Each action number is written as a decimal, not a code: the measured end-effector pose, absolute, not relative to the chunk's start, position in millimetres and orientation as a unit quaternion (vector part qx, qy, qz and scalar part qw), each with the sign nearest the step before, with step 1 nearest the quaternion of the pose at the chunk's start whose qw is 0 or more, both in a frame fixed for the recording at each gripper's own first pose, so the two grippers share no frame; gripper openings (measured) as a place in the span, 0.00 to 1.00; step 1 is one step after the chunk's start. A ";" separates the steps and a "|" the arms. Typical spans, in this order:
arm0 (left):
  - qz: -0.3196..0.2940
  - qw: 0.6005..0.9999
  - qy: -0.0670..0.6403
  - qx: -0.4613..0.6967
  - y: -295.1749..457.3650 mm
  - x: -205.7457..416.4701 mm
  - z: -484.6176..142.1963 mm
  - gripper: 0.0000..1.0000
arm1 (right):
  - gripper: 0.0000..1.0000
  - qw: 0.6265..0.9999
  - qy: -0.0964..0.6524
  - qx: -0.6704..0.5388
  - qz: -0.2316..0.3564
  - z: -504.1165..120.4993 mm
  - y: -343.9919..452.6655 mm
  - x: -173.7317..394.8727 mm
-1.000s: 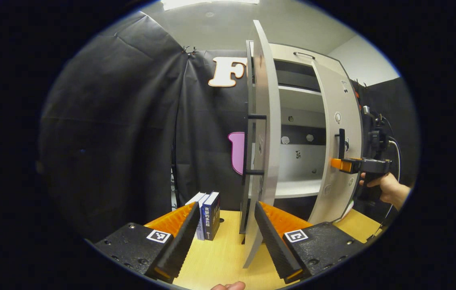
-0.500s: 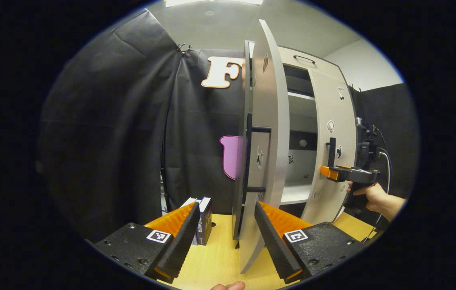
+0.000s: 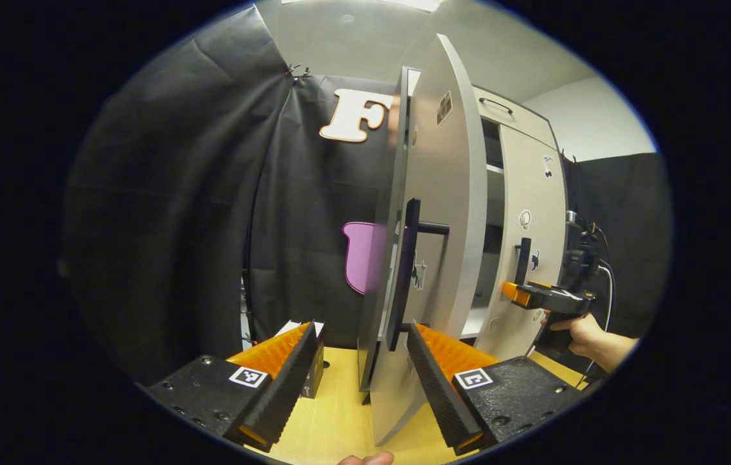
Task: Grasp the bottle in the cabinet with the left hand and place it on the coaster, then close the right door with the right hand and the left door with the left hand.
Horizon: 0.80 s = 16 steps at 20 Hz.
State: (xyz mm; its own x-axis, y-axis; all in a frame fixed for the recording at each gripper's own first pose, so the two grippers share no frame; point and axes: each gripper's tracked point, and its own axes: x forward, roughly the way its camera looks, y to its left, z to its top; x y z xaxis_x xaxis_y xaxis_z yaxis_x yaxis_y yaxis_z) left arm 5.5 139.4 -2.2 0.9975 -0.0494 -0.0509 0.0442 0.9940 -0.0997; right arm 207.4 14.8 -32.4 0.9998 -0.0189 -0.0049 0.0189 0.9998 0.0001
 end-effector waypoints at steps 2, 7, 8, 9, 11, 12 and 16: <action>-0.028 0.999 0.023 -0.034 136.4 8.7 1.6 0.84 | 1.00 1.000 0.008 0.002 -0.012 -33.3 14.5 207.9; -0.034 0.999 0.027 -0.025 131.2 17.9 2.3 0.90 | 1.00 1.000 0.011 -0.008 -0.002 -33.2 15.3 191.3; -0.041 0.998 0.029 -0.029 127.2 17.5 0.3 0.90 | 1.00 1.000 0.006 -0.010 0.001 -31.7 15.6 184.3; -0.048 0.998 0.031 -0.030 122.4 17.0 0.6 0.90 | 0.96 1.000 0.004 -0.011 0.005 -31.8 14.4 175.7; -0.061 0.997 0.034 -0.021 111.5 16.9 1.8 0.90 | 1.00 1.000 0.002 -0.007 0.009 -33.0 11.3 158.6; -0.067 0.997 0.032 -0.014 106.0 18.4 3.5 0.90 | 1.00 1.000 0.001 -0.004 0.012 -33.1 9.6 150.4; -0.098 0.995 0.030 -0.013 71.6 24.8 0.0 0.89 | 1.00 1.000 0.014 0.001 0.018 -41.3 -1.8 121.7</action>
